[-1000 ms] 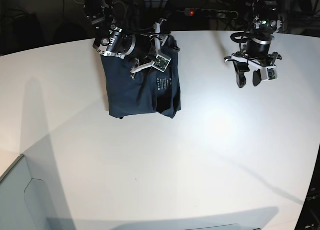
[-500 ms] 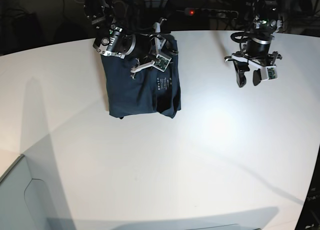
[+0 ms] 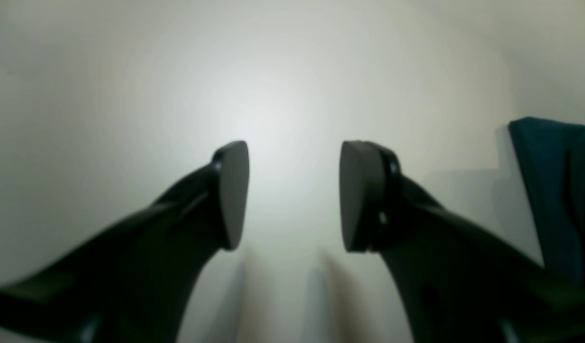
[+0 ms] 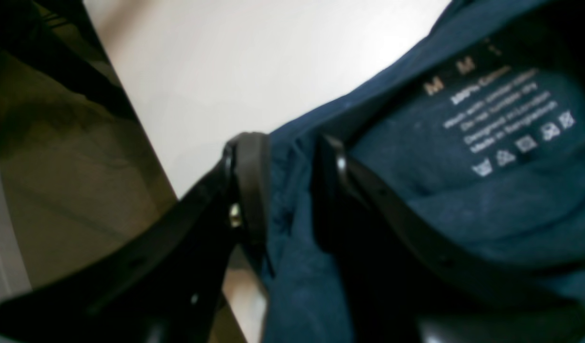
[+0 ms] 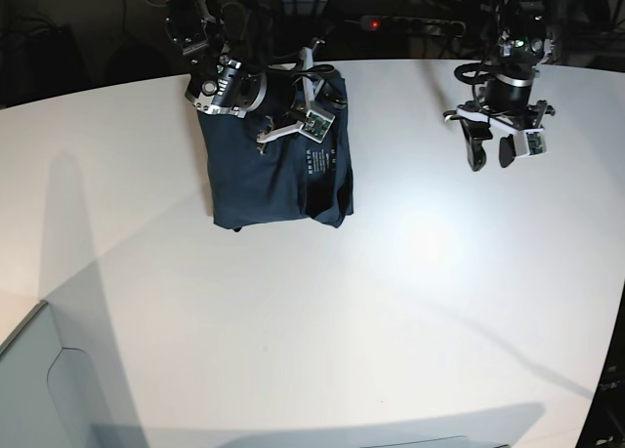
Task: Fold the T-shirt properly
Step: 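Press and smooth the folded bundle with the right gripper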
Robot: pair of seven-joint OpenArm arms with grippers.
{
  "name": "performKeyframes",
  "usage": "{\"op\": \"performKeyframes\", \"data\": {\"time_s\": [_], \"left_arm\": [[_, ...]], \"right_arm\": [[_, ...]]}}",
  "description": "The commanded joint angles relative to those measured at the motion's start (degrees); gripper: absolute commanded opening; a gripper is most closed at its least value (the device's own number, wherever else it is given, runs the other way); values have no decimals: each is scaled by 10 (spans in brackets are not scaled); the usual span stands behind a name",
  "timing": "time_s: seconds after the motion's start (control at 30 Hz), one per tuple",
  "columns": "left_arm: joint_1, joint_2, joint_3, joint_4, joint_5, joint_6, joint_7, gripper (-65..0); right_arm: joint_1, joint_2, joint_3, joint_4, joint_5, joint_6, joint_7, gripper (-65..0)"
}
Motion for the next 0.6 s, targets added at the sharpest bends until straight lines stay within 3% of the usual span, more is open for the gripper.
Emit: {"op": "performKeyframes", "data": {"time_s": [0.0, 0.1, 0.2, 0.57], "left_arm": [[2, -4, -3, 9, -4, 0, -15, -352], [1, -3, -3, 9, -4, 0, -15, -352], [1, -4, -3, 9, -4, 0, -15, -352], [1, -4, -3, 10, -4, 0, -15, -352]], "right_arm": [[4, -2, -2, 6, 10, 6, 12, -511], [4, -2, -2, 5, 10, 6, 12, -539], [5, -2, -2, 5, 10, 6, 12, -650], [-21, -2, -2, 99, 10, 6, 12, -646]]}}
